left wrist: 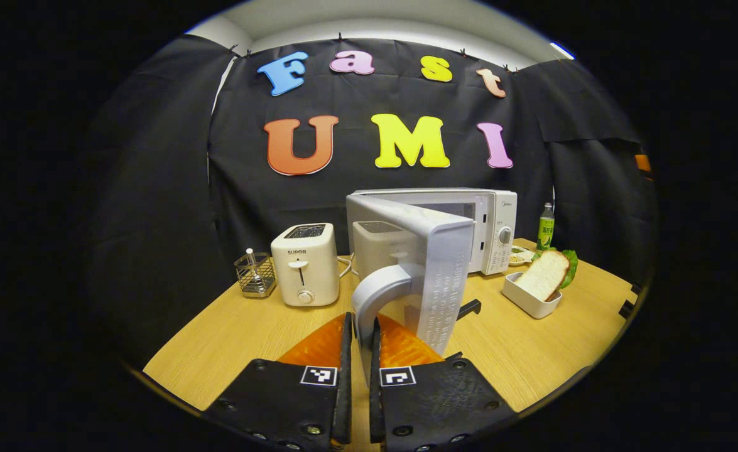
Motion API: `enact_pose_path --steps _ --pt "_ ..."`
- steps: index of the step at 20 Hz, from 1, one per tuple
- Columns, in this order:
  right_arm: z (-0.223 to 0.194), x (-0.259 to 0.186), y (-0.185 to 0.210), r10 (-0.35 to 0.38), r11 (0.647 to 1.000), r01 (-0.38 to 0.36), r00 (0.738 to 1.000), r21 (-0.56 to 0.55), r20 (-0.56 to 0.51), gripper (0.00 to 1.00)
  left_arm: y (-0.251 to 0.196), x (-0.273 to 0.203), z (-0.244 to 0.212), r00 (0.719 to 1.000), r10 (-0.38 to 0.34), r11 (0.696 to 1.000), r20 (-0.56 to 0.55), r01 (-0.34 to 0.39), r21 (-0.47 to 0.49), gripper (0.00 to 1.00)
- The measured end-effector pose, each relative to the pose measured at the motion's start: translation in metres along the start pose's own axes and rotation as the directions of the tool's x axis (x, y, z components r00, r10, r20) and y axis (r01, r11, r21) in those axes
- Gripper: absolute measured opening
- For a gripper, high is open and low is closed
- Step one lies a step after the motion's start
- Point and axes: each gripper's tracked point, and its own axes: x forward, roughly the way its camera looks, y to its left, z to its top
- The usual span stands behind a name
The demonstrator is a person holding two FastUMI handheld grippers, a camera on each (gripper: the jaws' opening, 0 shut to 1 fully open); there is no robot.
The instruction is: Open the microwave oven with the left hand, put the food in, and close the microwave oven.
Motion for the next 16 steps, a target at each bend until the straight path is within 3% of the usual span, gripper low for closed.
enact_pose_path --steps 2,3,4,5,6,7,8,9,10,11,12,15,16 --pt "-0.005 0.008 0.003 0.000 1.000 0.000 1.000 -0.002 -0.019 1.00 0.018 -0.007 -0.002 0.999 0.034 0.998 -0.009 -0.034 -0.043 0.07" --pt "-0.008 0.011 0.003 0.000 1.000 0.000 1.000 -0.002 -0.030 1.00 0.027 -0.009 -0.003 0.999 0.052 0.997 -0.013 -0.053 -0.059 0.17" --pt "-0.010 0.014 0.003 -0.001 1.000 0.001 0.999 -0.002 -0.039 0.92 0.032 -0.014 -0.004 0.997 0.069 0.995 -0.020 -0.070 -0.068 0.43" --pt "-0.012 0.018 0.002 -0.003 1.000 0.003 0.999 -0.001 -0.050 0.92 0.038 -0.019 -0.004 0.996 0.087 0.994 -0.024 -0.088 -0.061 0.55" --pt "-0.015 0.021 0.000 -0.004 1.000 0.004 0.998 0.000 -0.058 0.92 0.039 -0.027 -0.003 0.996 0.090 0.995 -0.020 -0.091 -0.049 0.84" --pt "-0.016 0.025 -0.001 -0.005 1.000 0.005 0.998 0.000 -0.068 0.92 0.044 -0.035 0.003 0.994 0.110 0.993 -0.003 -0.110 -0.034 0.98" --pt "-0.019 0.028 -0.003 -0.005 1.000 0.005 0.997 0.000 -0.075 1.00 0.050 -0.043 0.009 0.991 0.133 0.991 0.012 -0.133 -0.023 0.98" --pt "-0.021 0.031 -0.004 -0.005 1.000 0.006 0.996 0.001 -0.084 0.92 0.053 -0.051 0.015 0.988 0.151 0.988 0.023 -0.150 -0.023 0.97" --pt "-0.022 0.035 -0.005 -0.007 1.000 0.007 0.996 0.000 -0.090 0.92 0.052 -0.057 0.021 0.987 0.159 0.987 0.028 -0.158 -0.031 0.97" --pt "-0.024 0.040 -0.006 -0.009 1.000 0.008 0.995 -0.006 -0.099 1.00 0.050 -0.064 0.028 0.986 0.162 0.986 0.036 -0.160 -0.039 0.98" --pt "-0.026 0.044 -0.008 -0.012 1.000 0.010 0.994 -0.013 -0.109 0.92 0.050 -0.072 0.037 0.984 0.169 0.985 0.050 -0.167 -0.043 0.97" --pt "-0.029 0.061 -0.012 -0.013 0.999 0.008 0.990 -0.032 -0.144 0.92 0.047 -0.090 0.066 0.976 0.197 0.980 0.089 -0.192 -0.059 0.97" --pt "-0.031 0.067 -0.013 -0.008 0.999 0.002 0.987 -0.037 -0.158 1.00 0.044 -0.094 0.077 0.974 0.203 0.978 0.104 -0.196 -0.072 0.97"
